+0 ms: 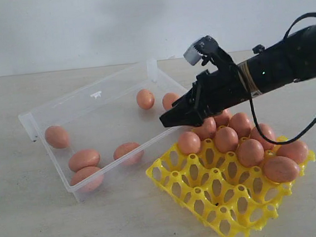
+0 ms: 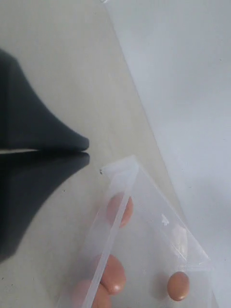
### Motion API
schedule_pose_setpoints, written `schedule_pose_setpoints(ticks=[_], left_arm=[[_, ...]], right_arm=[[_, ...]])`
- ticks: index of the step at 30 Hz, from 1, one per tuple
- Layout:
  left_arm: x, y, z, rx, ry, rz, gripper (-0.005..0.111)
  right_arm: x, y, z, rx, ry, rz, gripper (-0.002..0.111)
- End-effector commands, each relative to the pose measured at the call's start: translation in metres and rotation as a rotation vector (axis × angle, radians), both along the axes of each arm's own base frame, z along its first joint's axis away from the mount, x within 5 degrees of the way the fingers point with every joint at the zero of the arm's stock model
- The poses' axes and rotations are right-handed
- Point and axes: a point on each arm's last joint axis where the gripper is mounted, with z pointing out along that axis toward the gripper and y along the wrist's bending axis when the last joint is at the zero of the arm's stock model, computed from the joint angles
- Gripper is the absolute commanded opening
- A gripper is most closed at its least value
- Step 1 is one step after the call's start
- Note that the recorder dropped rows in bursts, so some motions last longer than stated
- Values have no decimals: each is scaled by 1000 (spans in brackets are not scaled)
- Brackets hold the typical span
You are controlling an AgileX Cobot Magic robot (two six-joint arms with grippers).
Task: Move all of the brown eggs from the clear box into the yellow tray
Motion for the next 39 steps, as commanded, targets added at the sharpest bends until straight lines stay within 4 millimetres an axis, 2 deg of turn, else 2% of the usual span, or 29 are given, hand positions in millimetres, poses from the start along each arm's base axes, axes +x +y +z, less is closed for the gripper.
schedule_pose_setpoints(ticks=[1,2,3,4,6,8,9,13,18,20,23,25,27,30,31,32,33,35,37,39], left_arm=[[0,-1,1,-46,-3,-2,-4],[0,-2,1,-68,-1,-4,-4],[0,-2,1,-87,-2,-6,-4],[0,-3,1,-102,0,-7,-4],[0,-4,0,-160,7,-12,-4],[-1,-5,0,-218,12,-17,-4],[-1,-5,0,-220,12,-17,-4],[0,-5,1,-221,10,-17,-4],[0,-5,1,-221,10,-17,-4],[0,-5,1,-221,10,-17,-4],[0,-5,1,-221,10,-17,-4],[0,-5,1,-221,10,-17,-4],[0,-5,1,-221,10,-17,-4],[0,-6,1,-223,10,-17,-4],[0,-6,1,-223,10,-17,-4],[0,-6,1,-223,10,-17,-4],[0,-6,1,-223,10,-17,-4],[0,-6,1,-223,10,-17,-4],[0,-6,1,-223,10,-17,-4],[0,-6,1,-223,10,-17,-4]], right_arm=[[-3,1,52,63,-136,13,59],[-5,2,61,79,-153,21,59],[-11,2,85,139,-196,16,59],[-17,1,100,175,-214,7,58],[-30,2,128,224,-246,-3,40],[-44,5,147,216,-312,14,5],[-51,9,155,204,-335,11,0],[-66,31,165,82,-413,-89,0],[-64,51,166,15,-475,-406,0],[-64,56,167,-52,-564,-543,0],[-61,56,161,-291,-779,-670,0],[-53,52,155,-484,-841,-733,0],[-47,53,147,-600,-730,-729,0],[-39,70,146,-572,-486,-642,0],[-34,88,154,-514,-361,-536,0],[-32,96,158,-495,-318,-494,0],[-27,116,164,-490,-244,-362,0],[-25,133,168,-513,-163,-233,0],[-21,146,160,-575,-65,-123,0],[-5,173,132,-589,12,-17,0]])
